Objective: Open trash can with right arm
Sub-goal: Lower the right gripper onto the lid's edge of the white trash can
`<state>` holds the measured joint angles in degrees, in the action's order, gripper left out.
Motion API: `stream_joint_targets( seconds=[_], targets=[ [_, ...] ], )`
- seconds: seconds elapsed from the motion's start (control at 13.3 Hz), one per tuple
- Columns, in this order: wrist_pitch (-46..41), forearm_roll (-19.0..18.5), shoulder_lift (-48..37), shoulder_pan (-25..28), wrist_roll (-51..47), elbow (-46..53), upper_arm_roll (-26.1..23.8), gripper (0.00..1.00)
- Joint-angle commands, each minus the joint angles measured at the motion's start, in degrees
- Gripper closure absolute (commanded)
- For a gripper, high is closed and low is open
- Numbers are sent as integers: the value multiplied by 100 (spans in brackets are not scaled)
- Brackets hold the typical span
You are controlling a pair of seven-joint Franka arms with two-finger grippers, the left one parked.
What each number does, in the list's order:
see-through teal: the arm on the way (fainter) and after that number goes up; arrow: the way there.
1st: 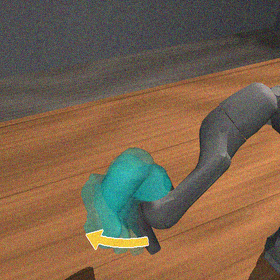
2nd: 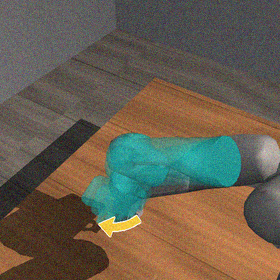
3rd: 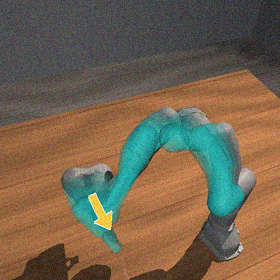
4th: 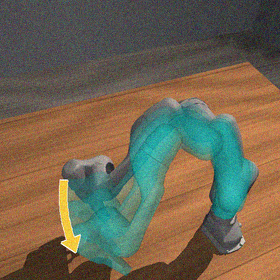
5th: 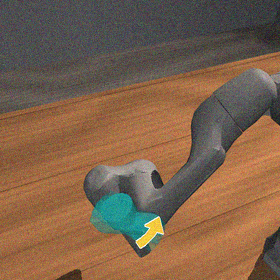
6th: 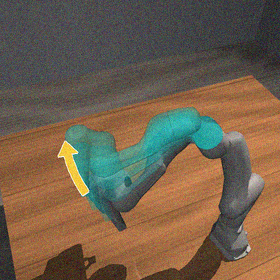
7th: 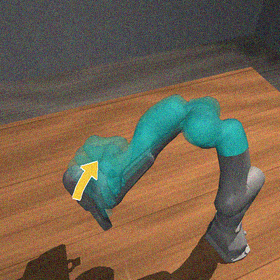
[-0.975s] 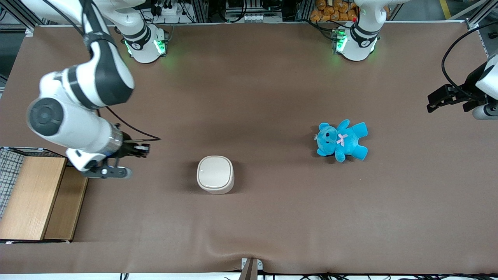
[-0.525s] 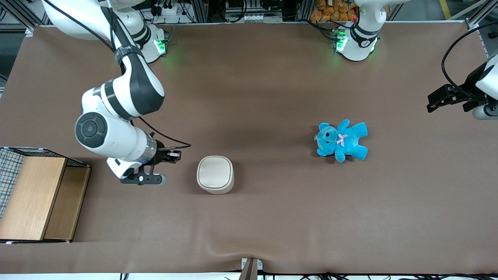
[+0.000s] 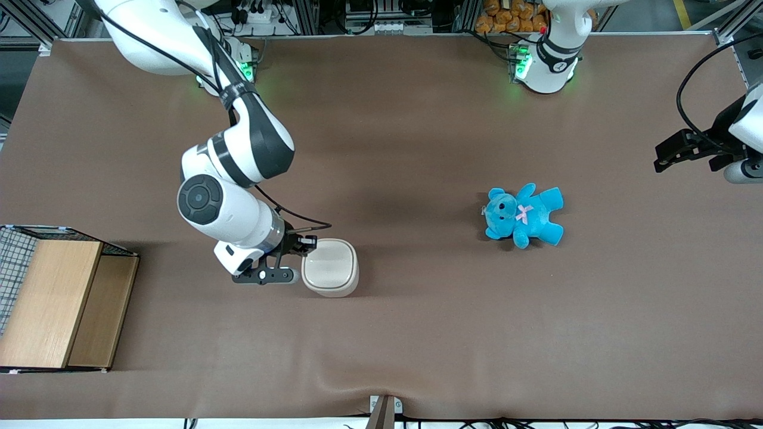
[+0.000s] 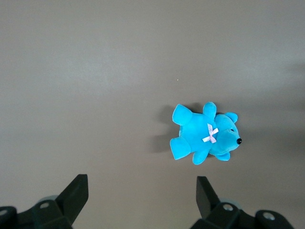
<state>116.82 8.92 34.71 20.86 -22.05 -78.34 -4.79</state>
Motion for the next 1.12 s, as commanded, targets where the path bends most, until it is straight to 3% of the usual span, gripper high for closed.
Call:
stream_joint_targets(
  seconds=[0.0,1.05],
  targets=[
    [182,-91,194,-29,-18,214,13,100],
    [499,-461,528,111,-88,231,13,100]
  ],
)
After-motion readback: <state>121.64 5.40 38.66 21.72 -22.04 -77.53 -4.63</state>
